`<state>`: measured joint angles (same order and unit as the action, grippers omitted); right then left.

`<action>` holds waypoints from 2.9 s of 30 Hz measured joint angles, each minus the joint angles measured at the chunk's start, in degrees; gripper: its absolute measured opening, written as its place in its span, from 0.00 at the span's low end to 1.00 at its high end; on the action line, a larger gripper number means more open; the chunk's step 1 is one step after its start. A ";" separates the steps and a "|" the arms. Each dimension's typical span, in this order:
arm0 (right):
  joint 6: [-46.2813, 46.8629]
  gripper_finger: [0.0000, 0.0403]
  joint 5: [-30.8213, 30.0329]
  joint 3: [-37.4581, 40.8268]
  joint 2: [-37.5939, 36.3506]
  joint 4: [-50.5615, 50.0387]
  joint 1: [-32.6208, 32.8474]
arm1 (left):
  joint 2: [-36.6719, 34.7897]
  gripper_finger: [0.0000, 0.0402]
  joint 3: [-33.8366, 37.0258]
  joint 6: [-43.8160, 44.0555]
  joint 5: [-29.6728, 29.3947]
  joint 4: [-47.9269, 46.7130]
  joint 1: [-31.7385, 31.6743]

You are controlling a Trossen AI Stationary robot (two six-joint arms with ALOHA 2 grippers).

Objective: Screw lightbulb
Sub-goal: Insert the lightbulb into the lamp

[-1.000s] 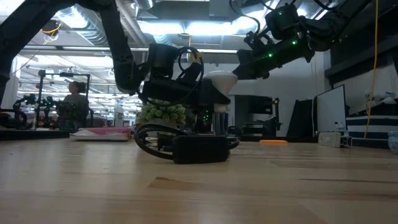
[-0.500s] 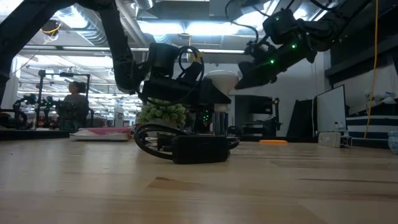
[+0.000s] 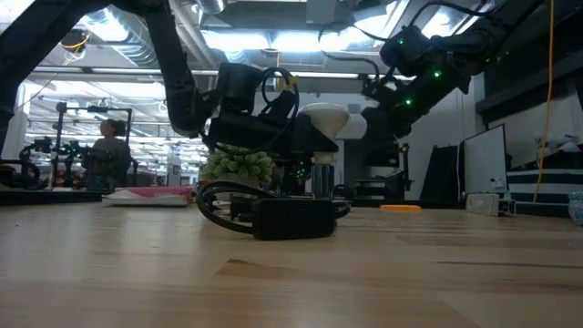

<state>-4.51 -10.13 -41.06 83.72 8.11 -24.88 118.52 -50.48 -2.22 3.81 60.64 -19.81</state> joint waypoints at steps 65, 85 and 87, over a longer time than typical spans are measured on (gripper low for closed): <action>4.51 0.01 9.29 6.10 16.31 21.98 -2.91 | 0.31 0.40 0.22 -0.79 0.10 -0.53 0.04; 1.04 0.06 7.41 6.10 -10.35 22.40 -2.85 | 0.21 0.40 0.12 -0.78 0.04 -0.55 0.00; 3.33 0.06 11.95 6.05 -11.54 22.51 -2.85 | 0.20 0.40 0.11 -0.79 0.04 -0.55 0.00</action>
<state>-1.18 1.82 -35.00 72.19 30.62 -27.73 118.72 -50.37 -3.01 3.86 60.10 -19.81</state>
